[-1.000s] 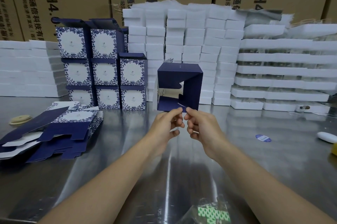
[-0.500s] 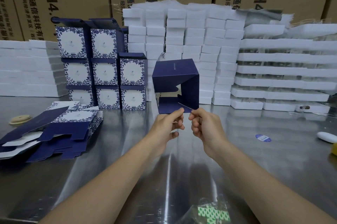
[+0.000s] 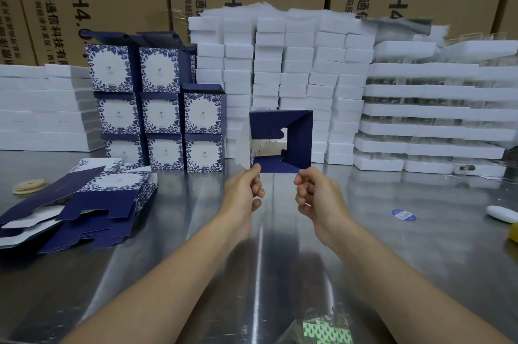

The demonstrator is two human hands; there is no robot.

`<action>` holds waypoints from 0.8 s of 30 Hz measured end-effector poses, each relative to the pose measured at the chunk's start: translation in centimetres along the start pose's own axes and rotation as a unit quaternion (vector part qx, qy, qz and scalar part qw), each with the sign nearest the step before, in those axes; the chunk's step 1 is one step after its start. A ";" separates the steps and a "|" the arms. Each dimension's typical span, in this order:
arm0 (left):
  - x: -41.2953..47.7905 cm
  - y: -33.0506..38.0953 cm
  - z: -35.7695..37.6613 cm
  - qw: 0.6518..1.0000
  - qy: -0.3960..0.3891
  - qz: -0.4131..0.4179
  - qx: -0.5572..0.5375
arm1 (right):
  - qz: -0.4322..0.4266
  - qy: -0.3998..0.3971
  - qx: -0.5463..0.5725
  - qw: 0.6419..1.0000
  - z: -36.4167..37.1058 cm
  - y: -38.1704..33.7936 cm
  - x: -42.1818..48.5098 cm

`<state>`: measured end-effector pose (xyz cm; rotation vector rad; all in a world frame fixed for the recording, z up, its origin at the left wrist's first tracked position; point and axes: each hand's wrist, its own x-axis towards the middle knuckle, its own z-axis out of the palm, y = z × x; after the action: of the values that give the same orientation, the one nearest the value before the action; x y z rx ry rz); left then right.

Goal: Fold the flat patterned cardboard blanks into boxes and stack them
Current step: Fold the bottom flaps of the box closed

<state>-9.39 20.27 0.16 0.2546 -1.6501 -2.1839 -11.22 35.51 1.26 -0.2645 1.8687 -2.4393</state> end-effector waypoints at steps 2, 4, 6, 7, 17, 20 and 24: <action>0.3 0.1 -0.2 1.000 0.006 -0.006 -0.018 | 0.007 -0.027 -0.004 1.000 0.0 0.0 0.0; 0.4 0.1 -0.3 1.000 0.009 -0.004 -0.029 | 0.011 -0.049 -0.005 0.999 0.2 0.0 -0.1; 0.4 0.1 -0.3 1.000 0.006 -0.001 -0.031 | 0.009 -0.061 -0.007 0.998 0.3 0.1 -0.2; 0.4 0.1 -0.3 1.000 0.003 0.002 -0.026 | 0.006 -0.061 -0.010 0.998 0.3 0.1 -0.2; -0.7 0.5 0.2 0.999 -0.037 -0.002 -0.001 | -0.017 -0.024 0.010 1.000 0.3 -0.3 -0.2; -0.9 0.6 0.3 0.998 -0.057 0.007 0.008 | -0.015 -0.039 0.008 0.999 0.3 -0.4 -0.3; -1.1 0.6 0.5 0.998 -0.060 0.025 0.023 | -0.020 -0.044 0.004 0.999 0.3 -0.4 -0.3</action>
<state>-8.51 21.05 0.80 0.0950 -1.7535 -2.1636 -10.84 35.39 1.69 -0.4047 1.8350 -2.4169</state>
